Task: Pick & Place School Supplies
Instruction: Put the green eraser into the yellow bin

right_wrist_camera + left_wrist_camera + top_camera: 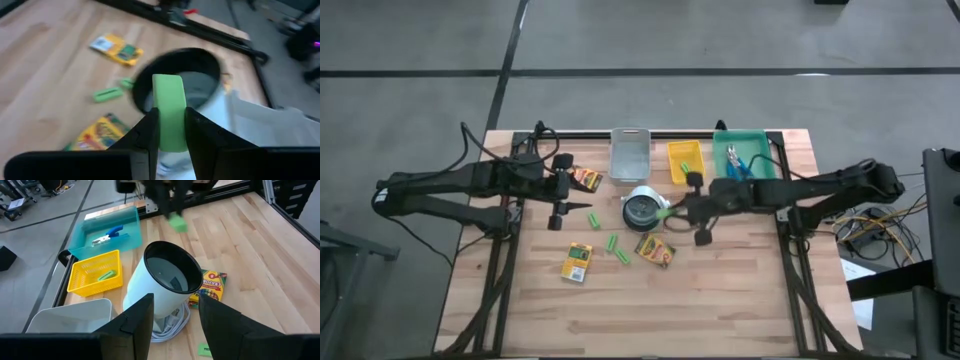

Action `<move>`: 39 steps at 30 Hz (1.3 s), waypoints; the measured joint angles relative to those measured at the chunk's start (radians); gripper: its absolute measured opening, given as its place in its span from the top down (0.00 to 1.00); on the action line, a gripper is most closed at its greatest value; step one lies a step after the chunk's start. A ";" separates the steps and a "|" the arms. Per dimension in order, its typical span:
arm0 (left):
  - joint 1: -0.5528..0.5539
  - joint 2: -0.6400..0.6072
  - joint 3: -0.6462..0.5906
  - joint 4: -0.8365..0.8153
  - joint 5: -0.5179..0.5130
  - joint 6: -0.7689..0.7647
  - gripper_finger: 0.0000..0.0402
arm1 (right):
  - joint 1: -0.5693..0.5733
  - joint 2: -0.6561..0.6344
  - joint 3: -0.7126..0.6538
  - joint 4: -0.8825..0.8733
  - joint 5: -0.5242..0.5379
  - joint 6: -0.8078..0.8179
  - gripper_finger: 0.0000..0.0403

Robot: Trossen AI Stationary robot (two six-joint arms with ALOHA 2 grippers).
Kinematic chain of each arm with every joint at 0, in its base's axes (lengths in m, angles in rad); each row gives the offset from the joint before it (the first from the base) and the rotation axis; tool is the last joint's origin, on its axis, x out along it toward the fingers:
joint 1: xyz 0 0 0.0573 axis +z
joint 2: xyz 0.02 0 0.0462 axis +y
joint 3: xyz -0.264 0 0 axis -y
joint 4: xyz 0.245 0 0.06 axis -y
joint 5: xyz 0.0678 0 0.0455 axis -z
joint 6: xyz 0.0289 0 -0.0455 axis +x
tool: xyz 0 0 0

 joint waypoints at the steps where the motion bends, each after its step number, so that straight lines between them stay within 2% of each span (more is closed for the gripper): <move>1: 0.000 0.000 0.000 0.000 0.000 0.000 0.60 | -0.017 -0.011 -0.003 0.001 0.000 0.000 0.81; 8: 0.000 0.000 0.000 0.000 0.000 0.000 0.60 | -0.154 -0.051 -0.010 0.002 0.001 0.001 0.82; 20: 0.000 0.000 0.000 0.000 0.000 0.000 0.60 | -0.425 -0.022 -0.012 0.001 -0.004 0.077 0.81; 29: 0.000 0.000 0.000 0.000 0.000 0.000 0.60 | -0.554 0.087 -0.012 0.012 -0.084 0.148 0.80; 39: 0.000 0.000 0.000 0.000 0.000 0.000 0.60 | -0.618 0.262 -0.012 0.033 -0.092 0.245 0.79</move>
